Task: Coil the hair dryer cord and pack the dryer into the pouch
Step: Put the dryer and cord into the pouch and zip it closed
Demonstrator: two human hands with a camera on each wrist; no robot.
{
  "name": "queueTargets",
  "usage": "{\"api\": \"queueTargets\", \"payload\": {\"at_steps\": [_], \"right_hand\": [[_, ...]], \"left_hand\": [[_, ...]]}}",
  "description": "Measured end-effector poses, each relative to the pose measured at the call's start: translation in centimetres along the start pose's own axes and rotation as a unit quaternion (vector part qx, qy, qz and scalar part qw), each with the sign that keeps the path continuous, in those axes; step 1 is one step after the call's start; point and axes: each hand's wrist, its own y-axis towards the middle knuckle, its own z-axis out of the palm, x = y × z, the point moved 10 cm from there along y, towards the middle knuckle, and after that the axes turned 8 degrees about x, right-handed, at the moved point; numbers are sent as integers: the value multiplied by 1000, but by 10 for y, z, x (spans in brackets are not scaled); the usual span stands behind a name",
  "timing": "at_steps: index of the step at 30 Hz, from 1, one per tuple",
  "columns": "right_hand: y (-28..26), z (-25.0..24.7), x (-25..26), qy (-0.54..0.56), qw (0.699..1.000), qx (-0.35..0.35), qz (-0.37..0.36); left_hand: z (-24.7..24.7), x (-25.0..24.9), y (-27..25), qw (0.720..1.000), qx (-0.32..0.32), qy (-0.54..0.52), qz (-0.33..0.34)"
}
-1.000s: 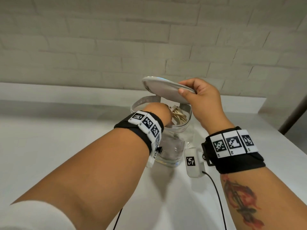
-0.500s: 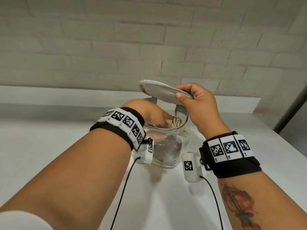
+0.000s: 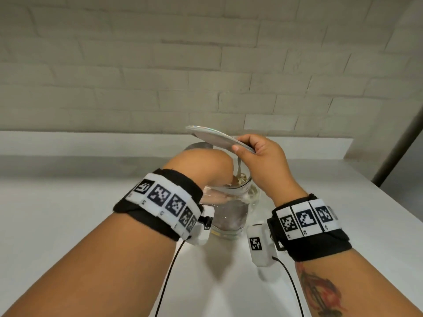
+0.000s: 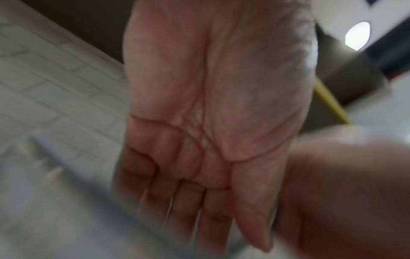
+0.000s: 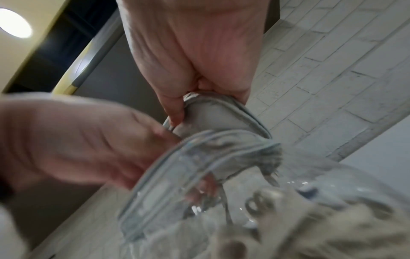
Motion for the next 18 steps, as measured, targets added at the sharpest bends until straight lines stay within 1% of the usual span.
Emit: {"api": "queueTargets", "payload": {"at_steps": [1, 3, 4, 6, 7, 8, 9, 10, 11, 12, 13, 14, 15, 16, 18], "right_hand": [[-2, 2, -3, -6, 1000, 7, 0], [-5, 11, -8, -20, 999, 44, -4], [-8, 18, -8, -48, 997, 65, -10], [-17, 29, 0, -162, 982, 83, -49], [-21, 36, 5, -210, 970, 93, -76], [-26, 45, 10, -236, 959, 111, -106], [-30, 52, 13, -239, 953, 131, -131], [-34, 54, 13, -223, 953, 142, -146], [-35, 50, 11, -199, 960, 133, -148], [-33, 39, 6, -176, 970, 98, -135], [-28, 24, -3, -159, 980, 43, -111], [-23, 8, -16, -144, 987, -13, -75], [-15, -4, -33, -124, 991, -51, -21], [-8, -10, -51, -90, 993, -66, 39], [3, -8, -85, 26, 986, -57, 154]], "left_hand": [[-16, -8, -16, 999, -19, -6, 26], [-47, -17, -51, 989, -38, -114, 83], [-61, -17, -66, 977, -43, -176, 107], [-83, -6, -78, 954, -77, -259, 134], [-93, 3, -74, 948, -108, -270, 128], [-97, 15, -63, 950, -140, -258, 104], [-98, 27, -51, 958, -166, -224, 66], [-91, 40, -34, 967, -171, -186, 22], [-77, 51, -16, 976, -150, -156, -19], [-61, 60, 0, 983, -118, -133, -53], [-46, 66, 14, 986, -92, -119, -73], [-37, 69, 22, 986, -80, -118, -82], [-31, 71, 27, 985, -80, -128, -83], [-30, 71, 29, 984, -86, -133, -82], [-34, 70, 29, 985, -97, -120, -75]]}}
